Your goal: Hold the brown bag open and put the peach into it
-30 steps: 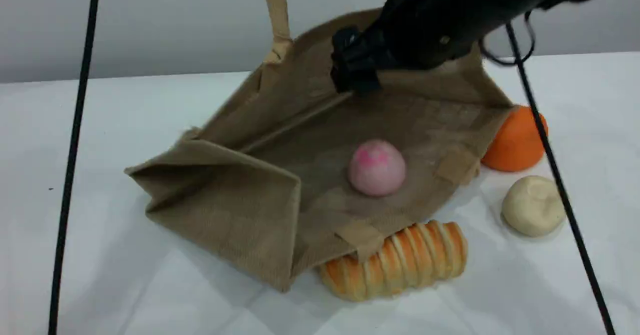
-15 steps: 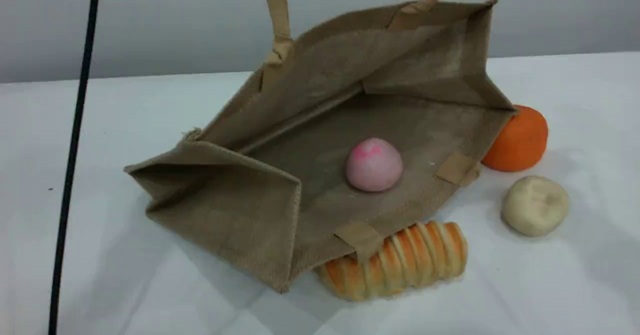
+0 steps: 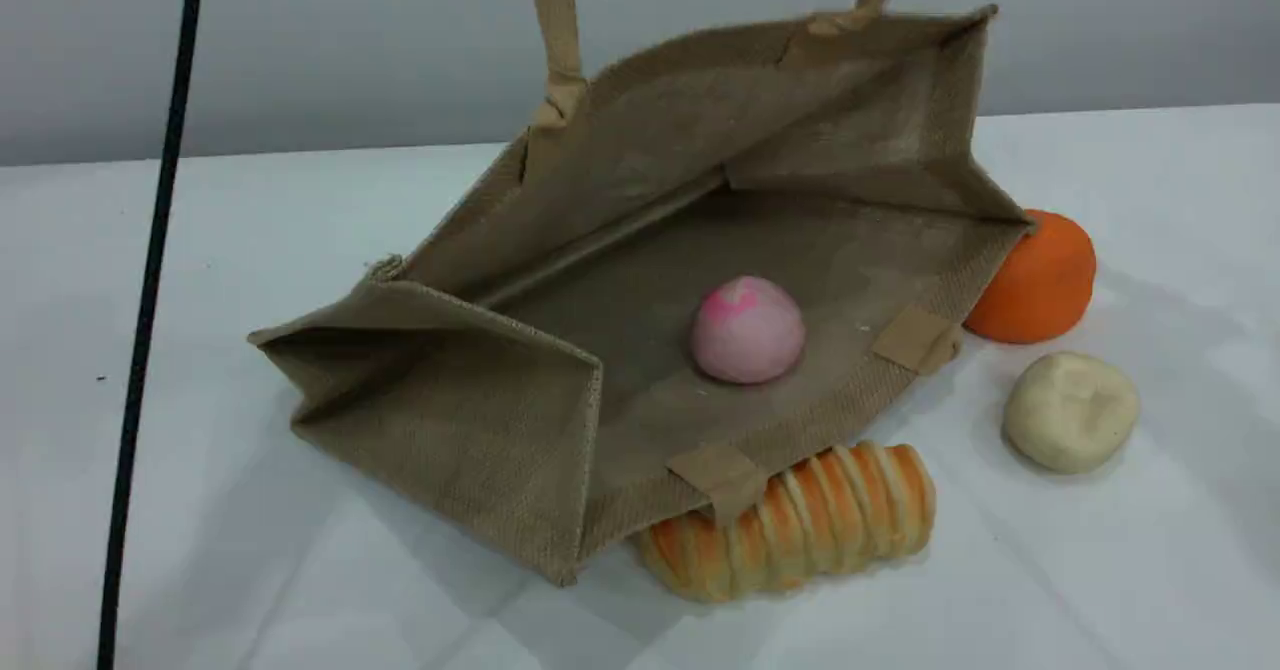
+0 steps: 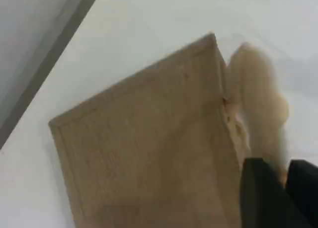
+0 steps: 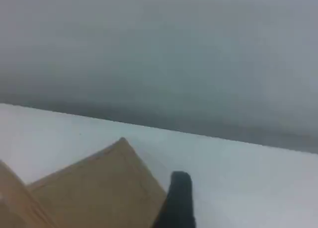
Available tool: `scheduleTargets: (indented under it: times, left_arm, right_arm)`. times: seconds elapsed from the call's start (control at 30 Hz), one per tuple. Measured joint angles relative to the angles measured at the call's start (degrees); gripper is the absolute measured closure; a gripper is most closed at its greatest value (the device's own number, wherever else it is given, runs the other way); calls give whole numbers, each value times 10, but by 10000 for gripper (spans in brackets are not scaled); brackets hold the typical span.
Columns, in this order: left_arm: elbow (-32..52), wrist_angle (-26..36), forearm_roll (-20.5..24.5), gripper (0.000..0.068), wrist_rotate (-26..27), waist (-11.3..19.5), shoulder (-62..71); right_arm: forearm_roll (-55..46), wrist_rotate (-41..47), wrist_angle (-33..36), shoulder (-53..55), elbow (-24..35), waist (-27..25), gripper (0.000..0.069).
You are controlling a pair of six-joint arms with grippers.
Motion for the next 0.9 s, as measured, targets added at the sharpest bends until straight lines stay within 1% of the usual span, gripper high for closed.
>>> scheduleTargets:
  times: [0.07, 0.17, 0.23, 0.3, 0.37, 0.5, 0.63, 0.77, 0.9]
  left_arm:
    - [0, 0, -1, 456, 0, 0, 0]
    - [0, 0, 2, 310, 0, 0, 0]
    - [-1, 0, 2, 240, -6, 0, 0]
    - [-1, 0, 9, 197, -27, 0, -2]
    - [-1, 0, 16, 181, -53, 1, -10]
    - [-1, 0, 66, 178, -100, 1, -42]
    - [-2, 1, 139, 178, -155, 1, -85]
    - [-2, 2, 213, 177, -223, 1, -132]
    - [-1, 2, 287, 177, -306, 1, -177]
  right_arm:
    - [0, 0, 0, 1, 0, 0, 99]
    - [0, 0, 0, 1, 0, 0, 99]
    - [0, 0, 1, -2, 0, 0, 99]
    - [0, 1, 12, -12, 0, 0, 99]
    - [-3, 1, 25, -30, 0, 0, 99]
    - [-38, 2, 73, -80, 0, 0, 99]
    - [-70, 35, 146, -139, 0, 0, 99]
    - [-121, 93, 227, -205, 0, 0, 99]
    - [-186, 159, 320, -276, 0, 0, 99]
